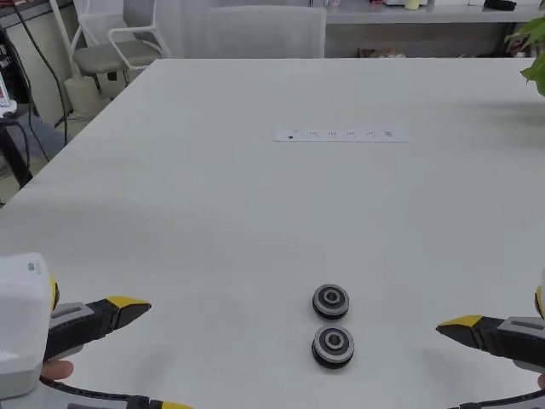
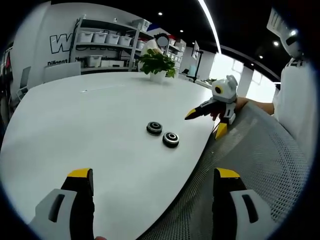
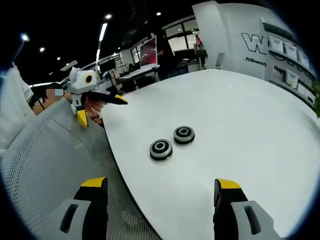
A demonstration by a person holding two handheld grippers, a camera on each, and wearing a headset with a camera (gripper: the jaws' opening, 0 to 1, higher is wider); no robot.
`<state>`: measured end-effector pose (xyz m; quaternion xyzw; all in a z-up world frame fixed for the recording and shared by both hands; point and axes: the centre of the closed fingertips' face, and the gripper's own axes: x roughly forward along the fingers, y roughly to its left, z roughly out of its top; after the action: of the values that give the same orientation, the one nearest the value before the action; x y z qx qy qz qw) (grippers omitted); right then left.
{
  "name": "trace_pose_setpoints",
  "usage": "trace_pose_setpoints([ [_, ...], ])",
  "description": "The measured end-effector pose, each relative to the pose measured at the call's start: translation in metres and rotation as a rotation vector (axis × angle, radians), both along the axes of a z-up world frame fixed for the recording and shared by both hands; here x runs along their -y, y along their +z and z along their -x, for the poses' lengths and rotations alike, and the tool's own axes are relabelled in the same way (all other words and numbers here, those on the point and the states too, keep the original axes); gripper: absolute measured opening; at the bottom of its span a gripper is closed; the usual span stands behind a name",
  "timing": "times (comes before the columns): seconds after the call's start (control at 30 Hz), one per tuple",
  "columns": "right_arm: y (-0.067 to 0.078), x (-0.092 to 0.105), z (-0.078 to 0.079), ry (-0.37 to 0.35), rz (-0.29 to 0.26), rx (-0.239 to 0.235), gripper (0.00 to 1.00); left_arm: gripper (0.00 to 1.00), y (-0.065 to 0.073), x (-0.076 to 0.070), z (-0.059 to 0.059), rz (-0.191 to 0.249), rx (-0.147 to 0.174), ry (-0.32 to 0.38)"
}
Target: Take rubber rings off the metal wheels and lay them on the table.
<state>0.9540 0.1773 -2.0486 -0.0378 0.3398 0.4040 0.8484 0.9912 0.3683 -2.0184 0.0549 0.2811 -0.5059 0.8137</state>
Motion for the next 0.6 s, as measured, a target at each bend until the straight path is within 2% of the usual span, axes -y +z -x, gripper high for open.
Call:
trace_pose_setpoints([
  [0.6,0.0002,0.0029,-0.0018,-0.006,0.002,0.005,0.87,0.96,0.0009,-0.0006,-0.0002,0.004,-0.002,0.006],
])
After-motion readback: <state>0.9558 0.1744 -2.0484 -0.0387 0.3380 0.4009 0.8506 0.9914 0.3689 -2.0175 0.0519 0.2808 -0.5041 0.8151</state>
